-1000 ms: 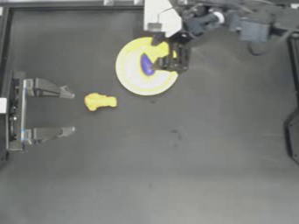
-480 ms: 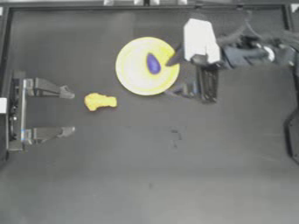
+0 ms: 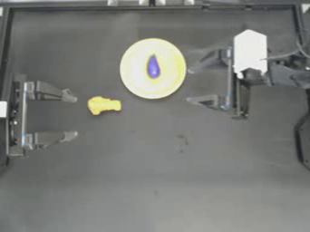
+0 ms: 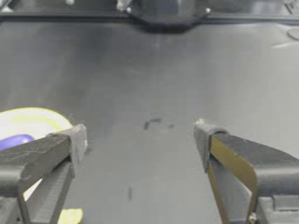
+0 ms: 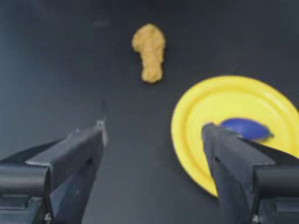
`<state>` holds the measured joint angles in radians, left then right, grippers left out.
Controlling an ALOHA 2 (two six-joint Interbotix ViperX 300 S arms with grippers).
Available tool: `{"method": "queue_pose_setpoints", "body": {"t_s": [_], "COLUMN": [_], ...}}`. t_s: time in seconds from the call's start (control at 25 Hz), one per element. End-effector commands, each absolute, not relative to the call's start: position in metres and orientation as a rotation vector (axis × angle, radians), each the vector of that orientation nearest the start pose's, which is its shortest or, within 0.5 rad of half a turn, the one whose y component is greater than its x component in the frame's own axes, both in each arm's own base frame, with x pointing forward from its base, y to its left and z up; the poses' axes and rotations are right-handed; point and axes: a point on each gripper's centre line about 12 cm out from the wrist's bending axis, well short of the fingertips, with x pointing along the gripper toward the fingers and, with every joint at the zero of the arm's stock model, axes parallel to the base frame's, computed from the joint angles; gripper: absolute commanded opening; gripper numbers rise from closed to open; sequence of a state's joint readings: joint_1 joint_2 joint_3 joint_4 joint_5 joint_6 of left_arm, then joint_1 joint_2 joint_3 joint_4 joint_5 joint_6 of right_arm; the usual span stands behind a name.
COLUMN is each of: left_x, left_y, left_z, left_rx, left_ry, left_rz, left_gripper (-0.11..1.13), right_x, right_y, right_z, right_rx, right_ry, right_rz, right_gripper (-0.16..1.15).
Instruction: Put purple eggplant on plate
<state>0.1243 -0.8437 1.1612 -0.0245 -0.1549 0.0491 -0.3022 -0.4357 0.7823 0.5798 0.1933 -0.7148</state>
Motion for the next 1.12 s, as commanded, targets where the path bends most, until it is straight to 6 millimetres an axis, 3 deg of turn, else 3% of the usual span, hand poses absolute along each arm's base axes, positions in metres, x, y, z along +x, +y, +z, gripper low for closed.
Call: {"method": "queue_pose_setpoints", "body": {"t_s": [0.04, 0.68, 1.12], "left_x": [0.217, 0.216, 0.216], "left_y": [0.028, 0.028, 0.028], "left_z": [0.265, 0.266, 0.268], "left_rx": [0.019, 0.021, 0.026], "left_ry": [0.147, 0.14, 0.136], "left_rz": [0.127, 0.127, 0.126], "left_gripper": [1.03, 1.03, 1.03], "right_x": [0.294, 0.261, 0.222], "right_y": [-0.075, -0.046, -0.033], "right_z": [0.281, 0.277, 0.281], "right_rx": [-0.023, -0.026, -0.019], "right_ry": [0.443, 0.346, 0.231], "right_rz": [-0.161, -0.139, -0.135], "right_gripper": [0.96, 0.97, 0.97]}}
